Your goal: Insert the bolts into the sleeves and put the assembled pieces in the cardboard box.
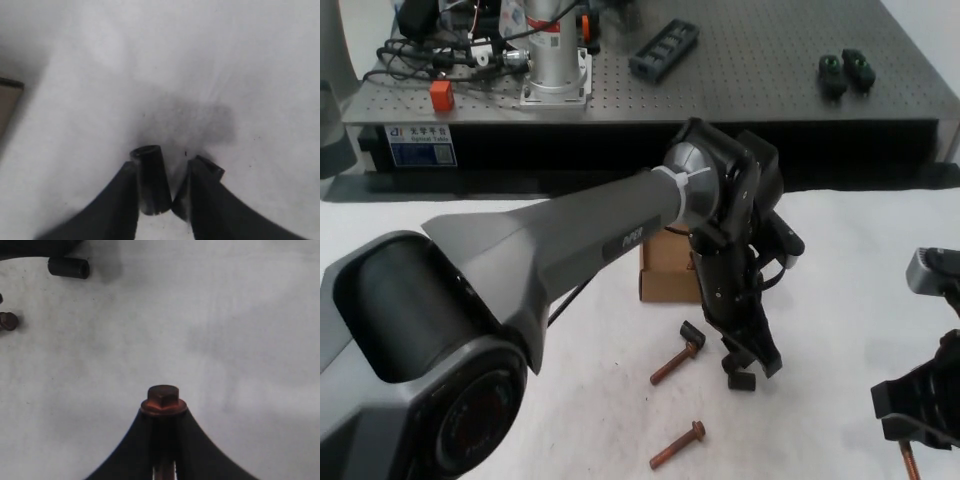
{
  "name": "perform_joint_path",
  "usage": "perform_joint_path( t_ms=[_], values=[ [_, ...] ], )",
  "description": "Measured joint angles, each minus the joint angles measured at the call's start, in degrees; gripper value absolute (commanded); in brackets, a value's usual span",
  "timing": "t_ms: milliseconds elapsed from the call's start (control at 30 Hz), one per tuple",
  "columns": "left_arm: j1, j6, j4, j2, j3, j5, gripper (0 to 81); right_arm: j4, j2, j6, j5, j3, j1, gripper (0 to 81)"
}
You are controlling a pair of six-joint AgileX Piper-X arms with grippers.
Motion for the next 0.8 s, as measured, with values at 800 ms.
perform_joint_path(
  t_ms=[800],
  values=[
    [0.0,0.0,-1.0,2.3,-0.1,-1.3,0.3,-0.2,0.0,0.0,-1.5,0.0,0.0,5.1]
  ],
)
